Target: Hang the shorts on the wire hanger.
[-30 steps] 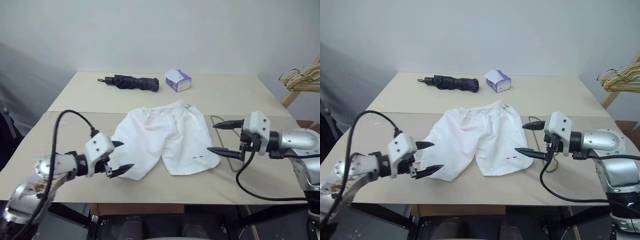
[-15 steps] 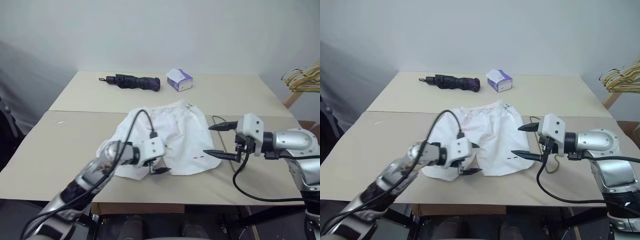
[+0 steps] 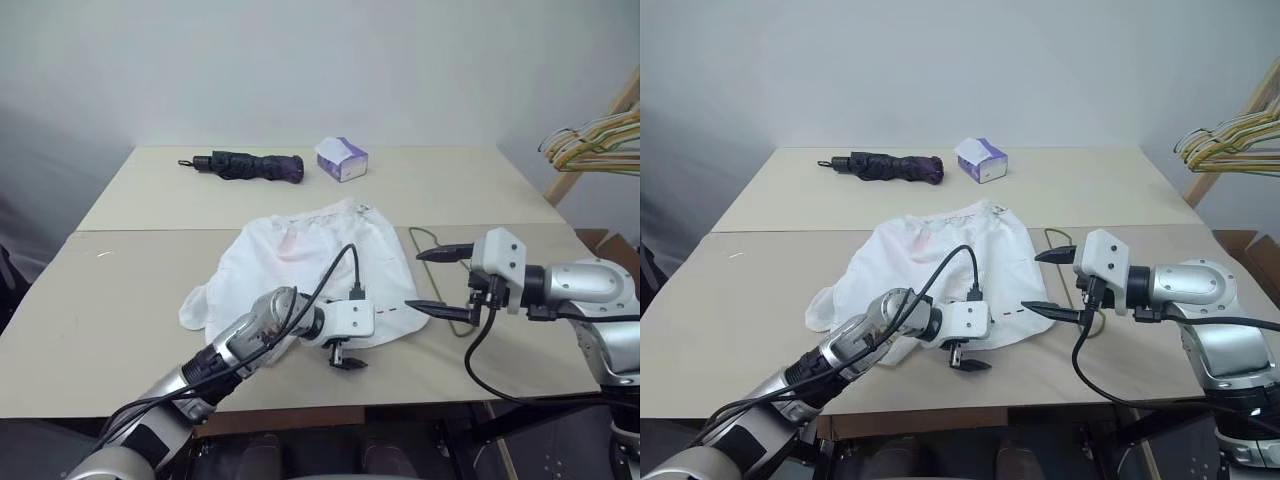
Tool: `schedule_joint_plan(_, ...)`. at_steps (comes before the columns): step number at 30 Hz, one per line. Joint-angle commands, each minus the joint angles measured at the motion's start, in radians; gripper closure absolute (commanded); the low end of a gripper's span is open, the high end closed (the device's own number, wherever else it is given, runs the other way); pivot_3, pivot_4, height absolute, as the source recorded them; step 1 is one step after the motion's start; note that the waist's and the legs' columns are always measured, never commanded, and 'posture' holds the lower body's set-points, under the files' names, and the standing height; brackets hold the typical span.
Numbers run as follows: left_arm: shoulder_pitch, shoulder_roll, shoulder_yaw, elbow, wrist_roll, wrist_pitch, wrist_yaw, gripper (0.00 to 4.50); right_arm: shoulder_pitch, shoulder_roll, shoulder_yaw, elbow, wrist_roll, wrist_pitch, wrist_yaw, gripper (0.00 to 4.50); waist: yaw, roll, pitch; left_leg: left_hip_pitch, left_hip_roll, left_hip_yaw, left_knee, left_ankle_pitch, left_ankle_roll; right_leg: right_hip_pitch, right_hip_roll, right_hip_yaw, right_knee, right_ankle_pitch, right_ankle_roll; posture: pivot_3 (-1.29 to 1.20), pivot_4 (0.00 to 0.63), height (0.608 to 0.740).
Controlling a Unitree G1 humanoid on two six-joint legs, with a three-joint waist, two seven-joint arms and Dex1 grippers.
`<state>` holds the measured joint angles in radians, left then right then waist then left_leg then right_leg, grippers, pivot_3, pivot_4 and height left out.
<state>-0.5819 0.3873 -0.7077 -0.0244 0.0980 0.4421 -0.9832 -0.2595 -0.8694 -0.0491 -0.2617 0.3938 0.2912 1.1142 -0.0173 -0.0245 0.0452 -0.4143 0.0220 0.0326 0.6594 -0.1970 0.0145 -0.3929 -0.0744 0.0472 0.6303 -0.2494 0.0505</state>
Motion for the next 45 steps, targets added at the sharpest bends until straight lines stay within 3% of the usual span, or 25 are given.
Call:
schedule_joint_plan(1, -0.033, 0.01, -0.049, 0.051, 0.129, -0.074, 0.051, 0.0, -0.011, -0.006, -0.024, -0.021, -0.003, -0.023, -0.007, 0.04, 0.001, 0.0, 0.0, 0.0, 0.0, 0.0, 0.0, 0.0, 0.0, 0.0, 0.0, 0.0, 0.0, 0.0, 0.0, -0.04, 0.0, 0.74)
schedule_joint_plan(3, -0.039, 0.013, -0.071, 0.088, 0.182, -0.1, 0.072, 0.0, -0.014, -0.002, -0.022, -0.018, -0.006, -0.028, -0.01, 0.04, 0.002, 0.0, 0.0, 0.002, -0.001, -0.001, 0.0, 0.0, 0.0, 0.003, 0.0, 0.0, -0.001, 0.001, 0.002, -0.04, 0.0, 0.74)
schedule_joint_plan(6, -0.033, -0.003, -0.063, 0.113, 0.203, -0.093, 0.094, 0.63, -0.014, -0.002, -0.024, -0.016, -0.007, -0.033, -0.01, 0.0, 0.0, 0.0, -0.001, 0.006, -0.002, -0.001, 0.0, 0.0, 0.0, 0.006, -0.002, 0.001, -0.001, 0.0, 0.001, -0.04, 0.0, 0.74)
schedule_joint_plan(18, -0.064, -0.025, 0.016, 0.204, 0.191, -0.127, 0.118, 4.46, -0.018, 0.002, -0.024, -0.004, -0.017, -0.047, -0.014, 0.0, -0.006, 0.0, -0.001, 0.008, -0.003, -0.001, 0.0, 0.0, 0.0, 0.006, -0.002, 0.003, -0.001, 0.001, 0.002, -0.05, 0.0, 0.74)
schedule_joint_plan(24, -0.07, 0.016, 0.093, 0.228, 0.146, -0.239, 0.097, 4.46, -0.007, 0.003, -0.027, -0.02, -0.013, -0.04, -0.022, 0.0, -0.011, 0.0, -0.001, 0.007, -0.003, -0.001, 0.0, 0.0, 0.0, 0.005, -0.001, 0.003, -0.001, 0.001, 0.003, -0.05, 0.0, 0.74)
schedule_joint_plan(28, -0.008, 0.188, 0.182, 0.182, 0.044, -0.48, -0.037, 4.46, -0.001, 0.0, -0.031, -0.024, -0.012, -0.038, -0.027, 0.0, -0.031, 0.001, -0.001, 0.005, -0.002, -0.001, -0.001, 0.0, 0.0, 0.003, -0.001, 0.004, 0.0, 0.002, 0.002, -0.05, 0.0, 0.74)
schedule_joint_plan(33, 0.063, 0.427, 0.326, 0.216, -0.056, -0.661, -0.181, 4.46, 0.006, 0.003, -0.027, -0.026, -0.012, -0.038, -0.029, 0.0, -0.029, 0.001, -0.001, 0.006, -0.002, 0.0, -0.002, 0.0, 0.0, 0.002, -0.002, 0.004, 0.001, 0.004, -0.004, -0.05, 0.0, 0.74)
schedule_joint_plan(38, 0.044, 0.557, 0.431, 0.356, -0.049, -0.717, -0.197, 4.46, -0.001, 0.01, -0.012, -0.026, -0.011, -0.036, -0.028, 0.0, -0.019, 0.001, -0.001, 0.006, 0.0, 0.0, -0.002, -0.001, -0.001, 0.003, -0.004, 0.003, 0.0, 0.001, 0.001, -0.02, 0.0, 0.74)
schedule_joint_plan(43, 0.01, 0.61, 0.487, 0.499, 0.008, -0.744, -0.133, 4.46, -0.008, 0.016, -0.002, -0.02, -0.012, -0.037, -0.019, 0.0, -0.016, 0.001, -0.001, 0.004, 0.0, 0.001, -0.002, -0.003, -0.005, 0.001, -0.003, 0.002, 0.0, 0.002, 0.002, -0.01, 0.0, 0.74)
schedule_joint_plan(45, 0.017, 0.613, 0.506, 0.489, -0.014, -0.7, -0.152, 4.03, -0.014, 0.021, 0.006, -0.014, -0.014, -0.04, -0.015, 0.0, -0.016, 0.001, -0.001, 0.004, 0.0, 0.001, -0.002, -0.003, -0.004, 0.001, -0.002, 0.002, 0.001, 0.003, 0.004, -0.01, 0.0, 0.74)
